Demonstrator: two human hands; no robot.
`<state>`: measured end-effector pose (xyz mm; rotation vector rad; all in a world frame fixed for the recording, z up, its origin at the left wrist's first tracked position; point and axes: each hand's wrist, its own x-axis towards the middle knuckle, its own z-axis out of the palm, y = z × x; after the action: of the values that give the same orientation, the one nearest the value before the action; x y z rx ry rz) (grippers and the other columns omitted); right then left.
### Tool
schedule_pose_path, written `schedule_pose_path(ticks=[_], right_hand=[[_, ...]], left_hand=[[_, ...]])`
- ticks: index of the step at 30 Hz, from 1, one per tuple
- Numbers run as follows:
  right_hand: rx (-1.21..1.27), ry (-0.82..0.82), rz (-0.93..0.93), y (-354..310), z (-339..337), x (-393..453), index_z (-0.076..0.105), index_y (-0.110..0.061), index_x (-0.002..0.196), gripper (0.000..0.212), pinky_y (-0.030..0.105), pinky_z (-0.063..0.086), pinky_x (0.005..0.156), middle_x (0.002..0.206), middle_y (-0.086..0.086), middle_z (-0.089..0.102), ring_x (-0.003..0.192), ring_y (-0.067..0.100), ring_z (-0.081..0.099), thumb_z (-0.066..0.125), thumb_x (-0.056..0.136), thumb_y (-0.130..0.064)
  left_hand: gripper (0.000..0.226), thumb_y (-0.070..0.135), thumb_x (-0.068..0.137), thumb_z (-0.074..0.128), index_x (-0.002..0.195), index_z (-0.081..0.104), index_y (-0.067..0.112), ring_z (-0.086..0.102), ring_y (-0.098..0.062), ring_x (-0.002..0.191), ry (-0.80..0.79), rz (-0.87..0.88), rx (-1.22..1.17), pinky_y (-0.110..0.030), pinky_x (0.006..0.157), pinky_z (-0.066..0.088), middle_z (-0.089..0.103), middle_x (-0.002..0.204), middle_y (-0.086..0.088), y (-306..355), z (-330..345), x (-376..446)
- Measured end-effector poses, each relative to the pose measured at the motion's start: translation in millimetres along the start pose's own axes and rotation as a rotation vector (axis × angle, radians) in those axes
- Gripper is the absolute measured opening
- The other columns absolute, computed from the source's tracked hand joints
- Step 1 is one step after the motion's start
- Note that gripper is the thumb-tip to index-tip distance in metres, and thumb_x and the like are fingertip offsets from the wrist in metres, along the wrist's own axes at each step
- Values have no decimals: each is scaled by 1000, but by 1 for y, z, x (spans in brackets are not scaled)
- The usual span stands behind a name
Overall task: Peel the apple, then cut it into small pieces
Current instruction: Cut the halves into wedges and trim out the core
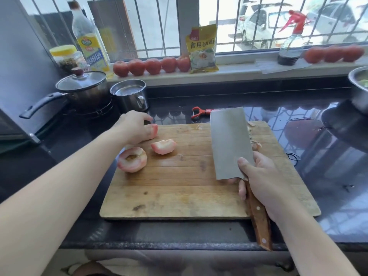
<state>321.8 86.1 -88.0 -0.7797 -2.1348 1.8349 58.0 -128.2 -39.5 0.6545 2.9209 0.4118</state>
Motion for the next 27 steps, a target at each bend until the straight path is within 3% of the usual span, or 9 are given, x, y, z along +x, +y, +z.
schedule_pose_path(ticks=[5,9,11,15,17,19,21,23,27], right_hand=[[-3,-7,20,-3,0,0,58,-26,116,17,38,44,61,81,10,77,47,22,55,44,107,-28],[9,-1,11,-4,-1,-5,58,-25,118,18,36,45,57,83,9,77,45,19,57,43,107,-26],[13,-2,6,-5,-1,-7,58,-26,118,18,36,46,56,82,9,77,46,20,54,43,107,-26],[-10,2,9,-7,2,-7,57,-24,118,18,36,45,57,79,10,77,44,20,55,43,107,-25],[-14,2,19,-9,3,-6,57,-22,120,18,34,44,55,80,10,77,43,17,57,44,107,-24],[-3,-2,26,-9,3,-6,57,-24,121,19,35,45,54,82,9,77,44,17,58,44,107,-24],[-8,-5,35,-9,2,-6,57,-26,122,20,36,45,56,81,9,77,45,18,57,44,107,-25],[-27,-17,50,-11,2,-4,57,-26,122,20,36,45,55,79,10,76,46,20,55,44,106,-24],[-104,-116,57,-33,4,-3,59,-28,116,39,34,46,49,73,16,72,50,26,55,40,92,-3]], left_hand=[[66,36,89,73,150,47,38,53,-27,131,-202,44,168,-39,102,48,53,148,2,5,-2,5],[26,41,99,59,124,62,37,67,-14,101,-186,41,74,-34,85,54,75,108,8,2,-2,8],[20,42,99,55,117,63,37,69,-11,92,-152,38,36,-36,83,56,75,94,11,-3,0,11],[36,35,94,64,130,59,35,66,-20,103,-67,-12,22,-43,89,57,73,109,3,-17,6,14],[51,38,95,64,144,51,36,55,-29,123,-49,0,62,-47,99,50,65,130,-4,-17,7,12],[48,43,100,55,148,48,38,40,-33,134,6,92,147,-50,107,39,54,143,-5,-4,6,2],[41,54,100,52,139,56,40,43,-26,126,14,211,208,-48,103,35,57,133,1,16,6,-16],[43,63,95,55,131,58,40,47,-22,115,-102,281,286,-44,99,34,60,121,10,33,8,-32],[41,43,92,69,130,58,33,53,-19,115,-168,294,240,-37,89,45,61,126,6,39,17,-37]])
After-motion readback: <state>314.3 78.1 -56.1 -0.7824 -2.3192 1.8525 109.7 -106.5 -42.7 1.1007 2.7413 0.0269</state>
